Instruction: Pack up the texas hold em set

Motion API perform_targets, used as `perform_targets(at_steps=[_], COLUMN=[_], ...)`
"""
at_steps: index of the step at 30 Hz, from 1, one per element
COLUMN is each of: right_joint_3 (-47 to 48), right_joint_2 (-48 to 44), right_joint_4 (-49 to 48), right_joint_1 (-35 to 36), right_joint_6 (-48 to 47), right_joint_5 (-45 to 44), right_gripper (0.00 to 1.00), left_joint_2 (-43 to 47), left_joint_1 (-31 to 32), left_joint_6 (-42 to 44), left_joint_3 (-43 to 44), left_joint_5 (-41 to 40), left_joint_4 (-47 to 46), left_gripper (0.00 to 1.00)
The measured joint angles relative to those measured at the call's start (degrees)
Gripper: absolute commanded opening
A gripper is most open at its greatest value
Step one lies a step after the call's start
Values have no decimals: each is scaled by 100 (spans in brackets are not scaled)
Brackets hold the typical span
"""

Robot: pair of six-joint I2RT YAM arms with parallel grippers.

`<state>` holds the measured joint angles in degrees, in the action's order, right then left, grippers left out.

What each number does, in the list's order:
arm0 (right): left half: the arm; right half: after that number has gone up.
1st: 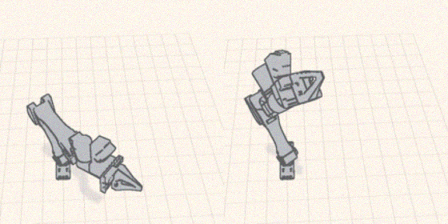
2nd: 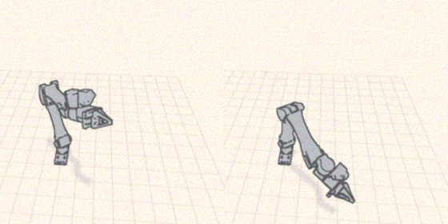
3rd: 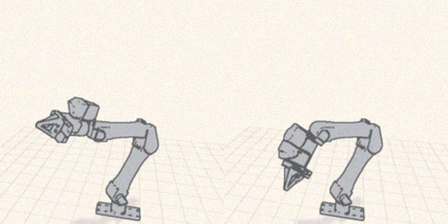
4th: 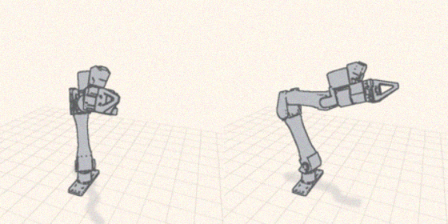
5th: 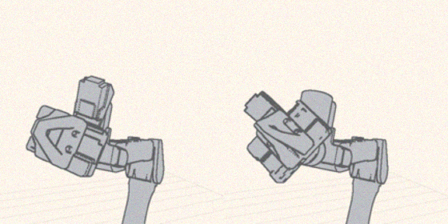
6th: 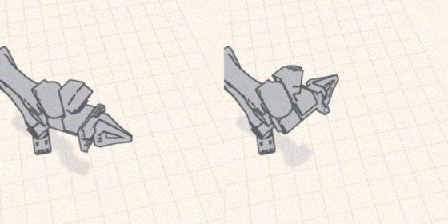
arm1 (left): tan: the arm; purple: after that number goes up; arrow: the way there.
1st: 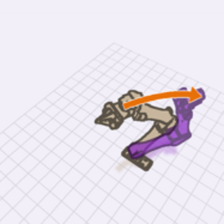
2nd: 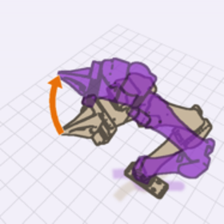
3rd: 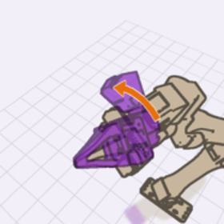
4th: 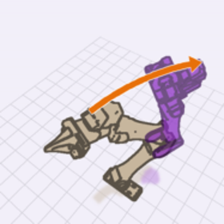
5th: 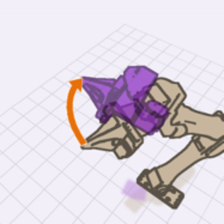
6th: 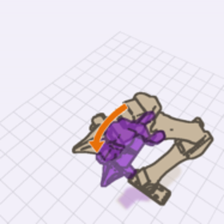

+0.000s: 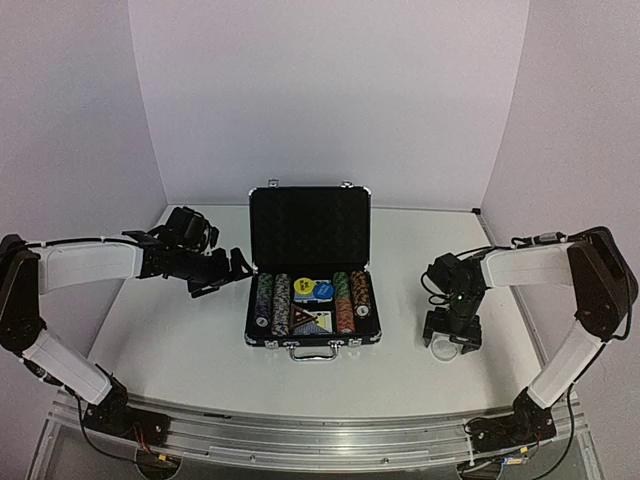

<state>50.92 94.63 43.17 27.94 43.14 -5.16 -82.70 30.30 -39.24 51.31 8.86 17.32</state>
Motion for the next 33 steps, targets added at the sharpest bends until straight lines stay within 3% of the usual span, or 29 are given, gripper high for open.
perform_targets(at_steps=[17,27,33], right_joint_3=[-35,144,1495], right_joint_2=[50,-176,-313], right_joint_4=[-122,192,513], right_joint_1=[-39,-23,551], right_joint_6=[36,-67,-396], right_joint_5=[108,84,50], right_gripper=[42,35,35], left_joint_2=[0,0,0], left_joint_1=[0,0,0], left_joint_6=[-23,-26,-24], left_joint_3=[0,0,0], left_joint_5=[-3,-9,-62], left_joint_4=[7,18,32], left_gripper=[100,100,100])
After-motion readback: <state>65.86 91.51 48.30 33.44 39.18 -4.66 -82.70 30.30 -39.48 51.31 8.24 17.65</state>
